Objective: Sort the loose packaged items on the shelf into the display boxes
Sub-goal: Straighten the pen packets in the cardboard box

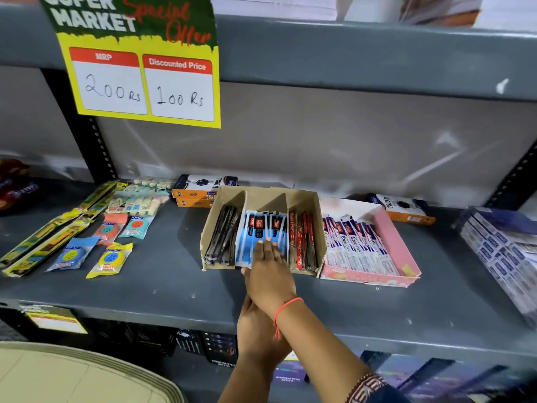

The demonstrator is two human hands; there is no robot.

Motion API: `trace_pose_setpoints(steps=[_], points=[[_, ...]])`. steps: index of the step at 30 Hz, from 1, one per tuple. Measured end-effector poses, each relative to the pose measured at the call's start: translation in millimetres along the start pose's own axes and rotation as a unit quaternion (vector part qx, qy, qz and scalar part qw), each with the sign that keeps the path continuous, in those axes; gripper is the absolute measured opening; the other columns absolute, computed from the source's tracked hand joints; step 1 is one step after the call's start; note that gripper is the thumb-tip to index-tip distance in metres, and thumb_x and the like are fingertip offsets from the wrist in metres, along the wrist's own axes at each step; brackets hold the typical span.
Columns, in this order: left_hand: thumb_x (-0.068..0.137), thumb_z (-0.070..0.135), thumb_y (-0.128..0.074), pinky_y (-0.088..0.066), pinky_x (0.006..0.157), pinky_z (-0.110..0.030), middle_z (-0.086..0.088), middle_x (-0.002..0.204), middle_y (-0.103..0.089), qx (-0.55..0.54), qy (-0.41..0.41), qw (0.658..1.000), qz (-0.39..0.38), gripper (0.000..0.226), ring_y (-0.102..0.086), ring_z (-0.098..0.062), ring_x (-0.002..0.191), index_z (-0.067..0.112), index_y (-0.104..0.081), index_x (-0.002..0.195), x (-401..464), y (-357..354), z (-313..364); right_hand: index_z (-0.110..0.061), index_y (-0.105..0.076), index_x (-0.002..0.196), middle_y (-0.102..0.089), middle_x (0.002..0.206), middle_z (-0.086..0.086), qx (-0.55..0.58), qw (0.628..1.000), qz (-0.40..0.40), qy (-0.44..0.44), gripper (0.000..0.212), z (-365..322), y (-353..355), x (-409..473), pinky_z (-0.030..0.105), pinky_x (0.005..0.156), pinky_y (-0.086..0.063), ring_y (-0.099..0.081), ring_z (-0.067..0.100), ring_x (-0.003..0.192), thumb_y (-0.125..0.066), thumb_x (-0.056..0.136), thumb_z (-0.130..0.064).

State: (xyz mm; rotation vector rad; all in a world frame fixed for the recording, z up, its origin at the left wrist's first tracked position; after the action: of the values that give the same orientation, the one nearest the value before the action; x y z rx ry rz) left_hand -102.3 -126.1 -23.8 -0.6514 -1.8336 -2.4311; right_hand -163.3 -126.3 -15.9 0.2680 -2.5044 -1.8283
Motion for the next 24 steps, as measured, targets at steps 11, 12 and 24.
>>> trace_pose_setpoints(steps=[11, 12, 24], points=[[0.085, 0.059, -0.021, -0.003, 0.114, -0.031, -0.01, 0.155, -0.018, 0.016, 0.06, 0.997, -0.041, 0.079, -0.014, -0.022, 0.141, 0.009, -0.013, 0.146, -1, -28, -14, -0.006, -0.053, 0.124, -0.057, 0.128, 0.019, 0.043, 0.96, 0.148, -0.235, 0.036, 185, 109, -49, 0.04, 0.093, -0.046, -0.054, 0.034, 0.12, -0.043, 0.09, -0.015], [0.084, 0.06, -0.018, -0.001, 0.113, -0.03, -0.009, 0.155, -0.016, 0.017, 0.062, 0.997, -0.043, 0.08, -0.012, -0.021, 0.142, 0.01, -0.011, 0.146, -1, -29, -15, -0.005, -0.052, 0.125, -0.053, 0.132, 0.018, 0.03, 0.963, 0.08, -0.255, 0.038, 198, 97, -45, 0.041, 0.099, -0.043, -0.049, 0.033, 0.125, -0.041, 0.091, -0.017], [0.081, 0.06, -0.02, -0.004, 0.111, -0.029, -0.008, 0.153, -0.024, 0.025, 0.085, 0.995, -0.041, 0.081, -0.02, -0.02, 0.14, 0.011, -0.02, 0.145, -1, -31, -19, -0.006, -0.059, 0.119, -0.054, 0.133, 0.017, 0.014, 0.967, -0.013, -0.254, 0.038, 203, 79, -34, 0.039, 0.094, -0.043, -0.051, 0.033, 0.122, -0.037, 0.093, -0.022]])
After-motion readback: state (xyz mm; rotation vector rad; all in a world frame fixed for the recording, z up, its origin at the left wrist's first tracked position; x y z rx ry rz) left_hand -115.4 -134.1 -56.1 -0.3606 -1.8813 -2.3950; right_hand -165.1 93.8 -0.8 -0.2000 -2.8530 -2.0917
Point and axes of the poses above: each hand's wrist, its own x-axis towards the middle knuckle, its own y-axis out of the back of the hand, z = x × y, the point moved 10 cm from there along x, towards the middle knuckle
